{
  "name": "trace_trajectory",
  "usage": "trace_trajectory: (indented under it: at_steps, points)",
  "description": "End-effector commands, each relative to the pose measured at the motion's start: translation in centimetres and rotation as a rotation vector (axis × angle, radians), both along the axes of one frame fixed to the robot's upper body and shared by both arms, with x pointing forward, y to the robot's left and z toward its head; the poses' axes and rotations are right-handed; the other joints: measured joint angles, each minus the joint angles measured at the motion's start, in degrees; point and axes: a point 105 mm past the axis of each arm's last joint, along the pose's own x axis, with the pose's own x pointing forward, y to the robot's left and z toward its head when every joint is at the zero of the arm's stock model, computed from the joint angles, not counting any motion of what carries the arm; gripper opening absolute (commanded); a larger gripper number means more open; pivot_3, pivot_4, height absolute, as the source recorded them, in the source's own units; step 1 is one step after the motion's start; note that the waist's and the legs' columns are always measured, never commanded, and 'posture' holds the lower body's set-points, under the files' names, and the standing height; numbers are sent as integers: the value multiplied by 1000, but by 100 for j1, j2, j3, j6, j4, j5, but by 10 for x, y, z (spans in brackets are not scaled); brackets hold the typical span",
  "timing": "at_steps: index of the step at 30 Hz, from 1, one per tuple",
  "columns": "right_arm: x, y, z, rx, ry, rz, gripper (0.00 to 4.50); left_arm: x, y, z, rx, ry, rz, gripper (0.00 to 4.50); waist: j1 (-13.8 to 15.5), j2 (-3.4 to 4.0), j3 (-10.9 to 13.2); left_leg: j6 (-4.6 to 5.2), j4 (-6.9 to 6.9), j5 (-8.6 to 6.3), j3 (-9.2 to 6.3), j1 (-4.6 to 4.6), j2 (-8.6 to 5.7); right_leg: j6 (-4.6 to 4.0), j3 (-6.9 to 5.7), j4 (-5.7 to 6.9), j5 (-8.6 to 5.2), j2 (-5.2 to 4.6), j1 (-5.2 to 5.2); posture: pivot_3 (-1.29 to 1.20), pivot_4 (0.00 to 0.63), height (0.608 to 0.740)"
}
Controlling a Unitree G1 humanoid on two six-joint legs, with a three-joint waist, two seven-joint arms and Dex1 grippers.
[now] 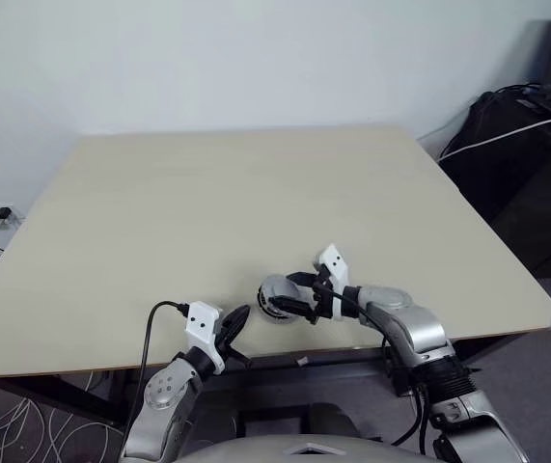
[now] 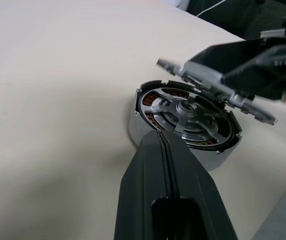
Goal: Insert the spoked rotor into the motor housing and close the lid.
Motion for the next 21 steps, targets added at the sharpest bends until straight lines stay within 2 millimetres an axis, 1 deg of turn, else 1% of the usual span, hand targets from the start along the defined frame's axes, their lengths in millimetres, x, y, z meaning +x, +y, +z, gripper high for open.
trace_trajectory:
  at_steps: [1, 7, 11, 19, 21]
  points:
    - [6, -4, 9, -4, -44, 12, 4472, 6, 0, 16, -12, -65, 5, 0, 0, 0, 0, 0, 0, 0, 0, 0, 0, 0, 0, 0, 0, 0, 0, 0, 0, 740]
    - [3, -8, 3, -34, -30, 38, 4472, 7, 0, 16, -11, -67, 6, 0, 2, 0, 0, 0, 1, 0, 0, 0, 0, -1, 0, 0, 1, 0, 0, 0, 0, 740]
    - [0, -5, 0, -43, -23, 65, 4472, 6, 1, 16, -10, -68, 9, 0, 1, 1, 0, 0, 3, 0, 0, 0, 0, 1, 0, 0, 0, 0, 1, 0, 0, 740]
    - [2, -3, -2, -54, -30, 70, 4472, 6, 2, 16, -10, -68, 15, 0, -1, 1, -1, 0, 3, 0, 0, 0, 0, 0, 0, 1, 1, 0, 1, 0, 0, 740]
    - [2, -3, -2, -55, -35, 66, 4067, 6, 2, 16, -12, -68, 16, 0, 1, 1, -1, 0, 4, 0, 0, 0, 0, 0, 0, 1, 2, 0, 1, 0, 0, 740]
